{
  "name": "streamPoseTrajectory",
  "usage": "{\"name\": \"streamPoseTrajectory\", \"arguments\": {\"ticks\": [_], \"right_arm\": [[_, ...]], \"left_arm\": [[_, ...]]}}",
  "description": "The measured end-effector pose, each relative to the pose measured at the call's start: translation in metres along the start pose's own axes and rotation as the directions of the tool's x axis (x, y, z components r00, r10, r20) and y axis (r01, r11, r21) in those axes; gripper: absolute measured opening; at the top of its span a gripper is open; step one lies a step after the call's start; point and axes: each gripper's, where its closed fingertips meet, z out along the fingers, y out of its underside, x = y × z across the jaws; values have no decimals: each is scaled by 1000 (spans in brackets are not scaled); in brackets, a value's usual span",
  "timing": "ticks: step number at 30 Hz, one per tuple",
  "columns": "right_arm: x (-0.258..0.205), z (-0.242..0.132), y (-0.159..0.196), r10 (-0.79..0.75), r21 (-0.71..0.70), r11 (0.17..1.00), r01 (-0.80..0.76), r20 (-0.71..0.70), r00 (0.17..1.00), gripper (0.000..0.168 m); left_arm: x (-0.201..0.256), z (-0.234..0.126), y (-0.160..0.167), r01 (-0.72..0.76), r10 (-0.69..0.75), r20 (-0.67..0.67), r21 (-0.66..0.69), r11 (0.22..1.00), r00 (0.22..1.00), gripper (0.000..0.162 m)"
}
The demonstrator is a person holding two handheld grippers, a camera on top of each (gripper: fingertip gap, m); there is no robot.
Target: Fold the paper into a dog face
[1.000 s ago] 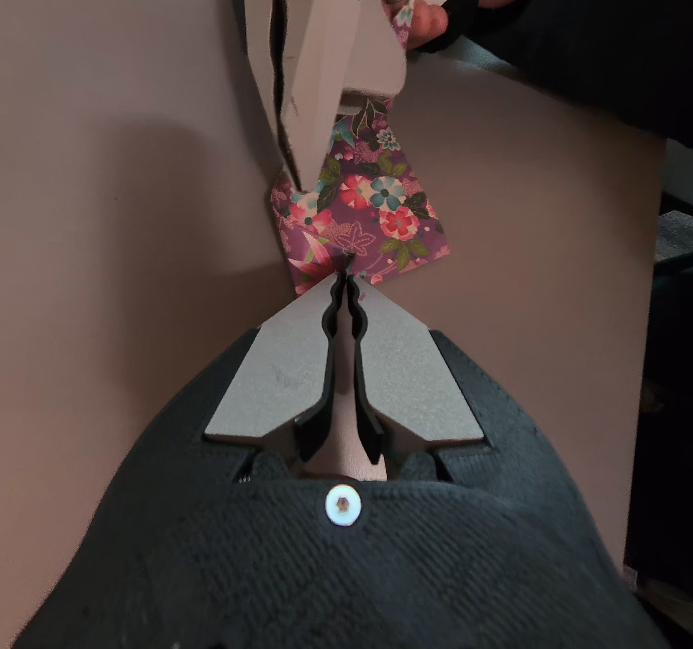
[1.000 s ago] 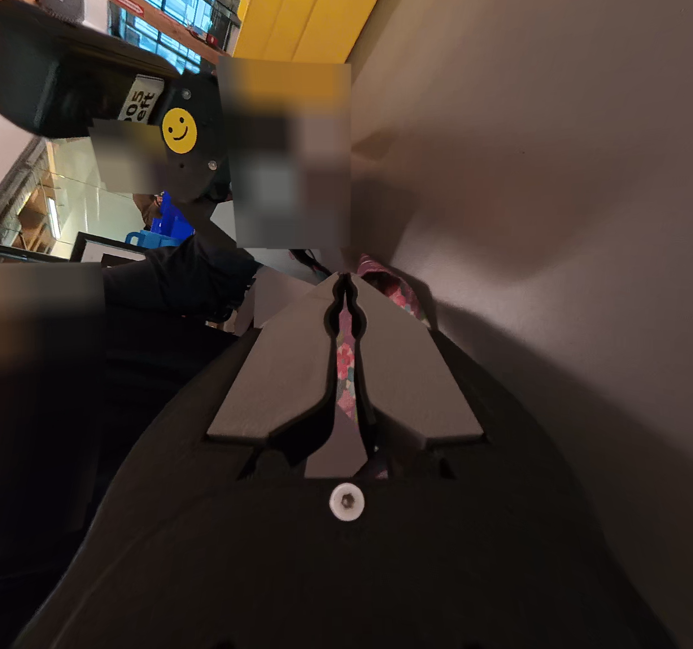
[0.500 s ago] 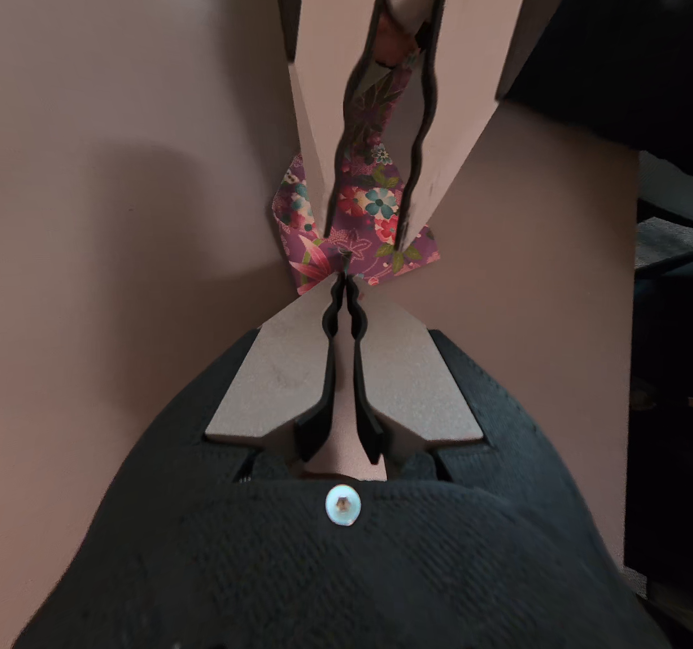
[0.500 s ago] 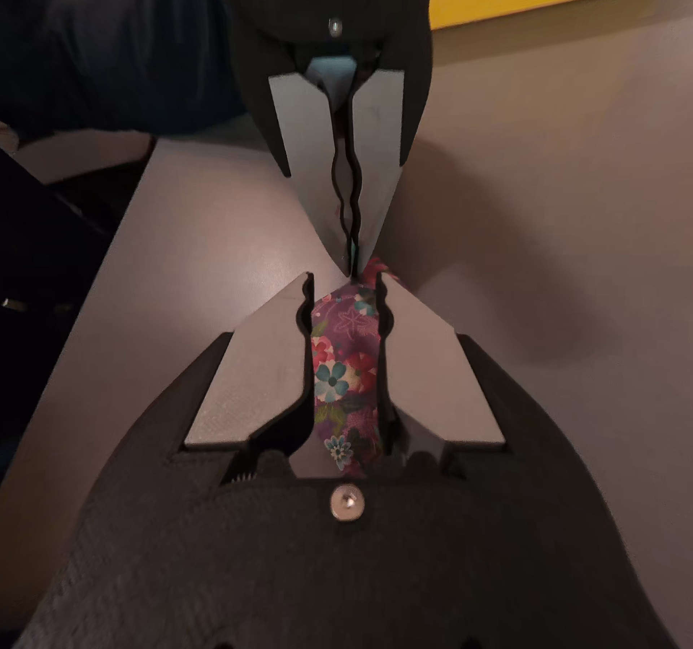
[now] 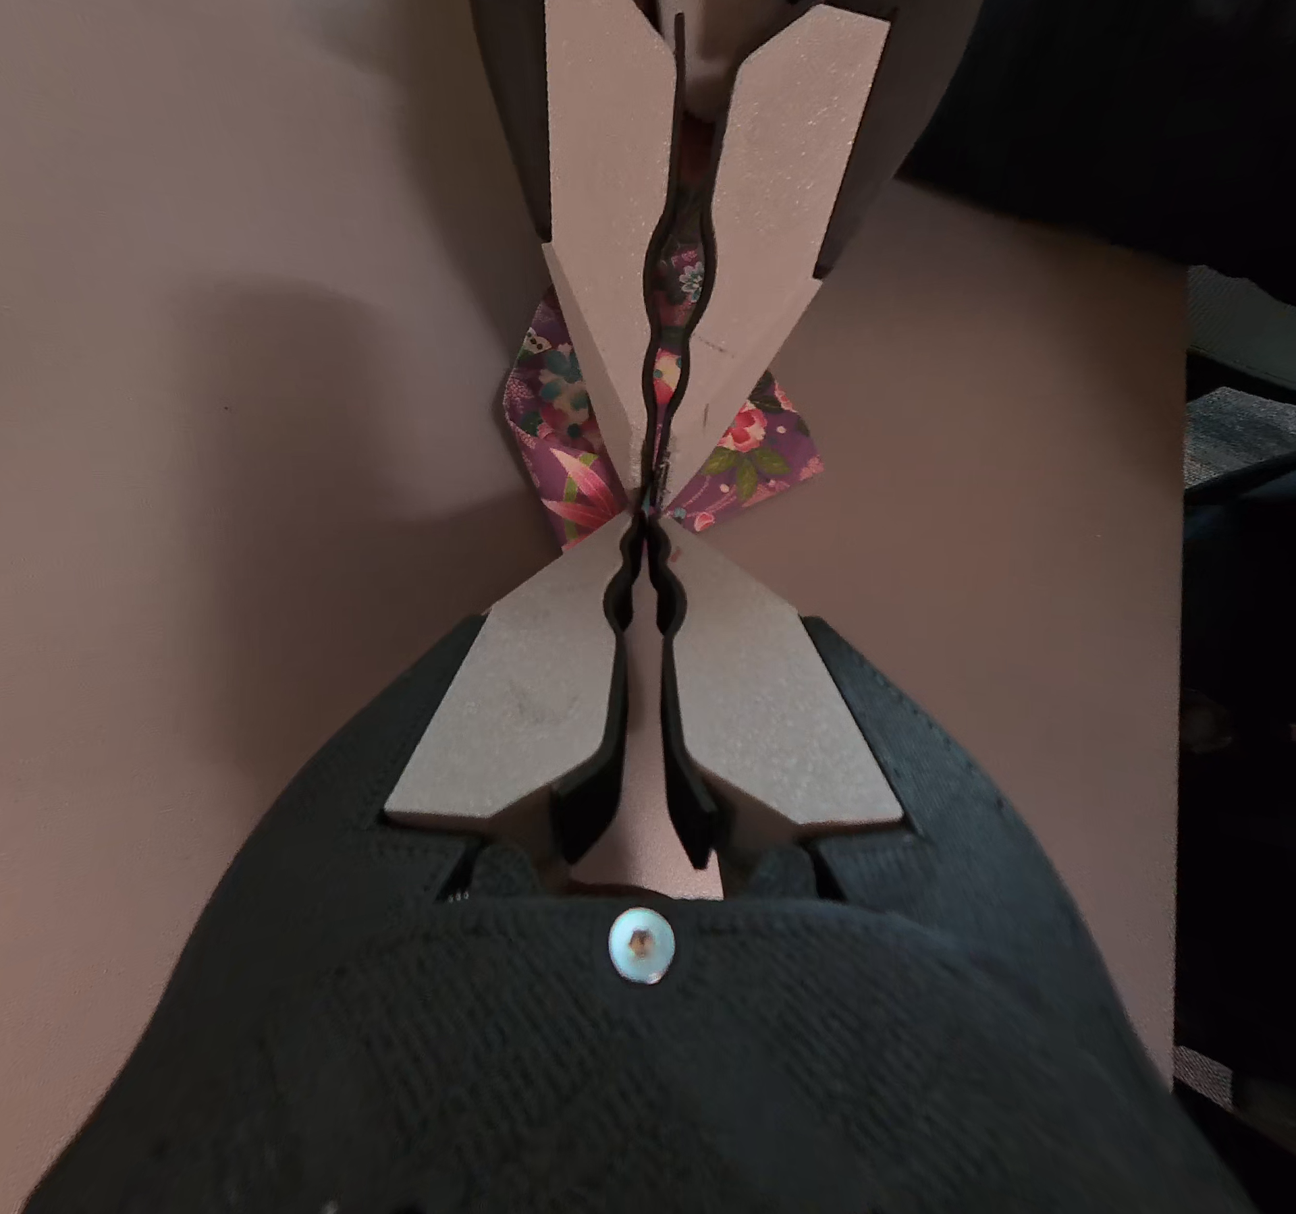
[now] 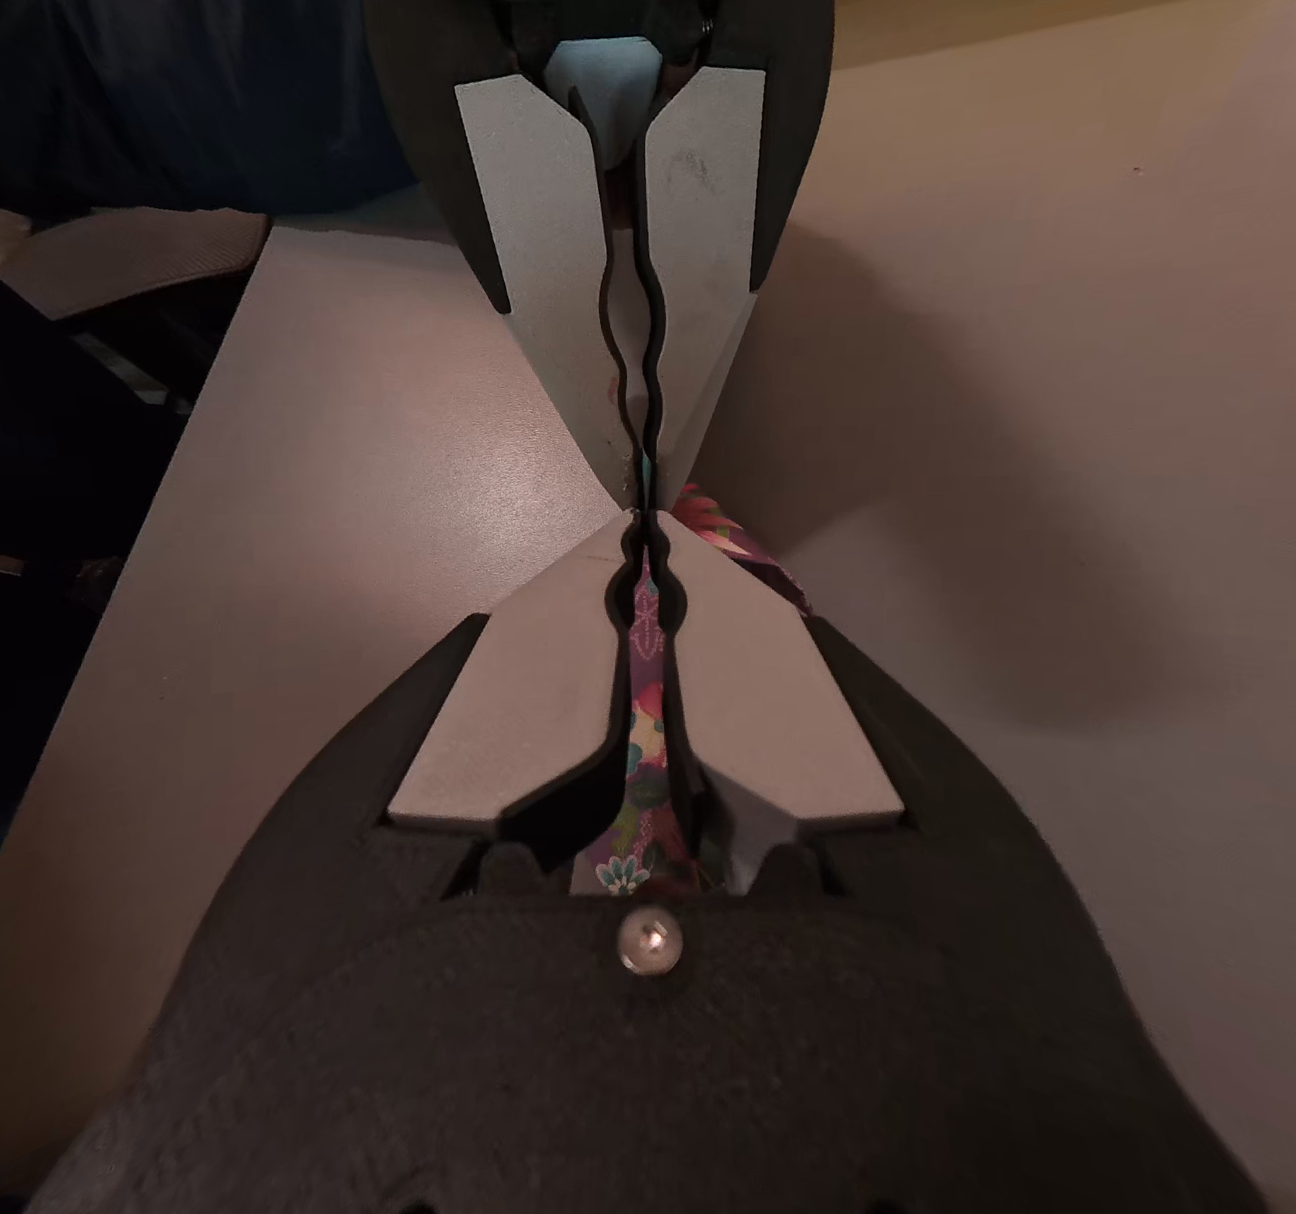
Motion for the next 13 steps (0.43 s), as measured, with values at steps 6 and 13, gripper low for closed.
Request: {"name": "streamPoseTrajectory", "arguments": {"ticks": [6, 13], "right_arm": [[8, -1, 1, 102, 41, 994, -104, 33, 994, 0], [13, -7, 0, 181, 96, 977, -188, 80, 980, 0]], "left_arm": [[-14, -12, 3, 37, -36, 80, -10, 999, 996, 17], [21, -24, -11, -189, 190, 118, -15, 982, 975, 0]]}}
